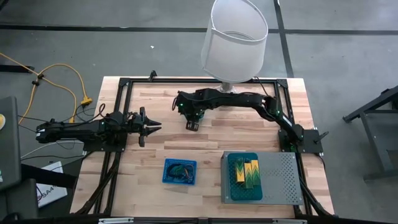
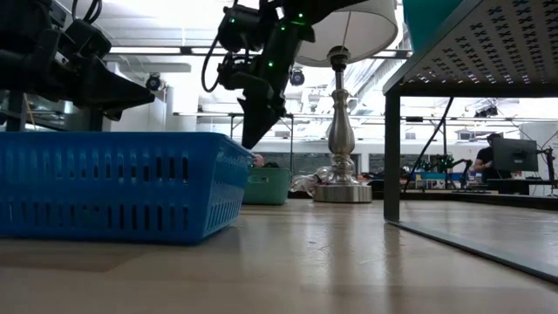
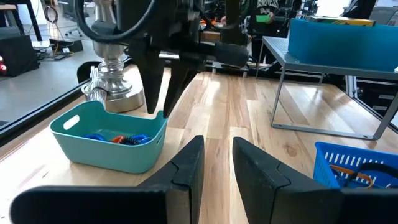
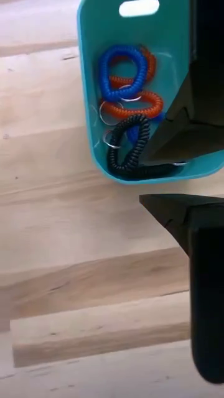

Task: Pick & Place Office Desk Supplies
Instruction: Put the green bin on the shelf

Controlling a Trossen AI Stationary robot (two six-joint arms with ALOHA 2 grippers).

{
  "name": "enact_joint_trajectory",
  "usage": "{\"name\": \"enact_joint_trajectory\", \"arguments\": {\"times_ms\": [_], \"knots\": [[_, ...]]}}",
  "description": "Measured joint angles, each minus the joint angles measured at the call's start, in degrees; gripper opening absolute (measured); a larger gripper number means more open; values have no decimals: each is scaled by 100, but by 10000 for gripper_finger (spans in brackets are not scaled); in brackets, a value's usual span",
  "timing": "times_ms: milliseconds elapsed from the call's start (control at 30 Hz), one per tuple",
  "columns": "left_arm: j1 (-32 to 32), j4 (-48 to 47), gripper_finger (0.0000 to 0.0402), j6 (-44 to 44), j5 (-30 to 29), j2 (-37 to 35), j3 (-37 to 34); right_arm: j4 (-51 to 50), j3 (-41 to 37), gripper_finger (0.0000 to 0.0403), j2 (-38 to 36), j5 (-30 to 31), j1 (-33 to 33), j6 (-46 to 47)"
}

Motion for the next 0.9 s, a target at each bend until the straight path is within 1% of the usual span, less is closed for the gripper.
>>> {"name": "enact_joint_trajectory", "arguments": {"times_ms": [233,367,900], "knots": [[0,1,79,-1,-1,-1,0,3,2,76,-4,6,2,-2],[1,-1,79,-1,-1,1,0,-20,4,76,83,227,35,-4],[-2,3,79,1,1,1,0,-54,4,76,435,196,68,-17]]}}
